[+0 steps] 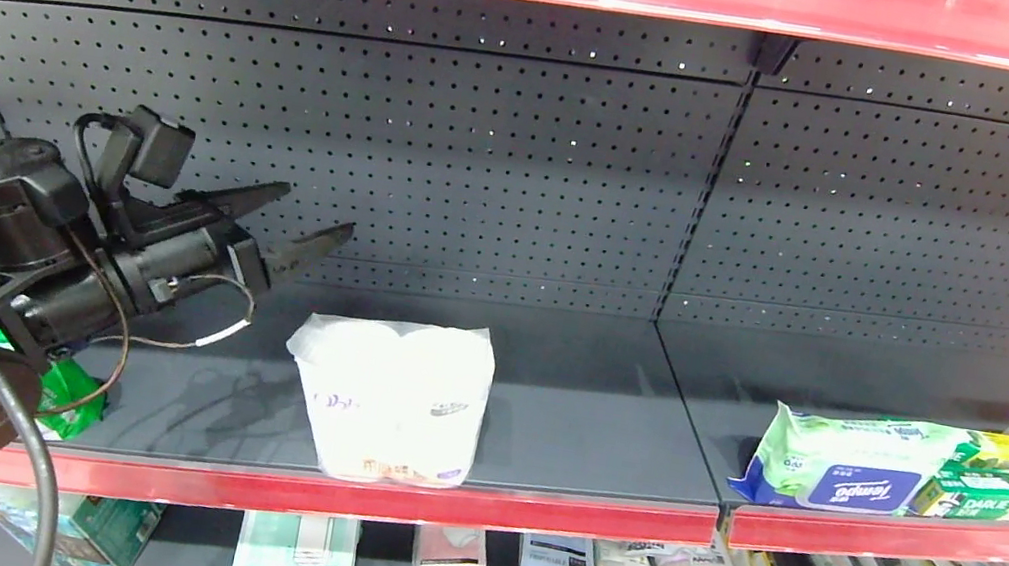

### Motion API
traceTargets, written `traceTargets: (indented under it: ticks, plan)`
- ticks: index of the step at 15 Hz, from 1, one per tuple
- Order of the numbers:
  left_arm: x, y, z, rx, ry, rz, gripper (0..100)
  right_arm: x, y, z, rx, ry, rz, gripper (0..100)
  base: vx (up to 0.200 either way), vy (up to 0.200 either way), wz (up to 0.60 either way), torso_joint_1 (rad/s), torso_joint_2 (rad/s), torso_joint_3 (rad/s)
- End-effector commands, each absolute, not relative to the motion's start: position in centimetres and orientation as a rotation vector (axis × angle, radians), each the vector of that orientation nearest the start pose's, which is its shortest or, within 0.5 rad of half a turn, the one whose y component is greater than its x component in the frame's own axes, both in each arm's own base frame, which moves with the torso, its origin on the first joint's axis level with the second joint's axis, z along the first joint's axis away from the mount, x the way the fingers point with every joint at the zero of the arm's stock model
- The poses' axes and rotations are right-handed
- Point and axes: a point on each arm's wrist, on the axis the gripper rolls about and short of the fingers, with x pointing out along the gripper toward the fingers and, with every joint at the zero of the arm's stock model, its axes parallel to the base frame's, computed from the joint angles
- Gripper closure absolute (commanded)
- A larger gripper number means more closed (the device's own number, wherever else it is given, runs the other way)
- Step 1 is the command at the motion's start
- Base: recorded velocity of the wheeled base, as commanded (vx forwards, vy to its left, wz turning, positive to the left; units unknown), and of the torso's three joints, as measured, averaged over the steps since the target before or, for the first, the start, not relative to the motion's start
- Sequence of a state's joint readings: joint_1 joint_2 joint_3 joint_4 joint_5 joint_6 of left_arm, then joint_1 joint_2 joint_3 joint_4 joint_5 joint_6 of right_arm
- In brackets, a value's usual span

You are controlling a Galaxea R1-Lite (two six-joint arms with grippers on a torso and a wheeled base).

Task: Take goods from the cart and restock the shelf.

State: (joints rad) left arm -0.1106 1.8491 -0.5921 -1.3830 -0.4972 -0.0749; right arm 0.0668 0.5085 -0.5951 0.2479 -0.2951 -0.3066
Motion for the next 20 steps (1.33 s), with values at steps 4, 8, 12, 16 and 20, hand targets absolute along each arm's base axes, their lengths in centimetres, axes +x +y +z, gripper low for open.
traceTargets:
  ticks: [4,8,12,16,20]
  plan:
    - [31.3,-3.7,16.9,-0.075,-0.164,-0.191,0,0.8,-0.6,22.0,-0.334,0.198,-0.190,100,0.000,0.000,0.00,0.000,0.00,0.000]
    - [28.0,-2.5,17.7,-0.092,-0.102,0.070,0,1.5,-0.5,22.6,-0.334,0.209,-0.175,100,0.000,0.000,0.00,0.000,0.00,0.000]
    - [19.2,-1.8,16.9,-0.070,0.071,0.041,0,2.5,-0.4,21.9,-0.299,0.265,-0.149,100,0.000,0.000,0.00,0.000,0.00,0.000]
    - [8.3,-1.0,18.0,-0.037,0.191,-0.155,0,4.7,-0.1,21.9,-0.273,0.340,-0.090,100,0.000,0.000,0.00,0.000,0.00,0.000]
    - [-2.1,-0.1,18.1,0.028,0.293,-0.269,0,6.3,0.1,22.4,-0.262,0.315,-0.051,100,0.000,0.000,0.00,0.000,0.00,0.000]
